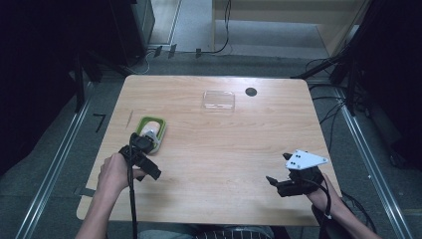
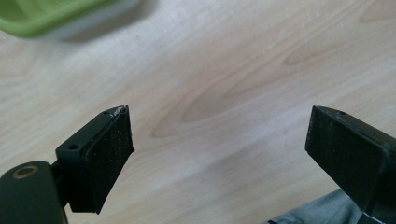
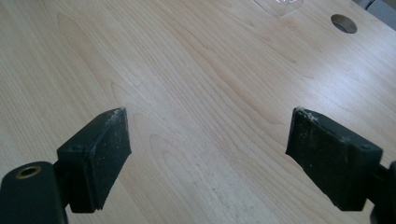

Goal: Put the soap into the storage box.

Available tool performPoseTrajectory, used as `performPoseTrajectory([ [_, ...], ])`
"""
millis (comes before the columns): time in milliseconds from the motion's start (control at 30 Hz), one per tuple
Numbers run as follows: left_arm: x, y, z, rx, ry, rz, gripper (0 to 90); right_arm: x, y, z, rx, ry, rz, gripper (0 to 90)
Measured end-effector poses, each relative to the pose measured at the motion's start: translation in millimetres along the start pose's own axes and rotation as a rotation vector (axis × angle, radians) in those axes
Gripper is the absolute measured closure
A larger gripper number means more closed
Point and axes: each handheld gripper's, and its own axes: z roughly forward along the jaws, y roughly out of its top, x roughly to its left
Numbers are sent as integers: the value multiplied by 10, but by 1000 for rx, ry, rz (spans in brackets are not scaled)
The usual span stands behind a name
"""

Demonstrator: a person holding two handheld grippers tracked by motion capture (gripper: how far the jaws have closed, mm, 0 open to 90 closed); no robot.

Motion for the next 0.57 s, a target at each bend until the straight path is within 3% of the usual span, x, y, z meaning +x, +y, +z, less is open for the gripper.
performPoseTrajectory([
  [267,-171,-195,176,2,-27,14,76,0,-2,-3,1,-4,4,136],
  [567,-159,-280,256,-34,-24,-5,71,-9,-19,-12,1,-7,4,135],
])
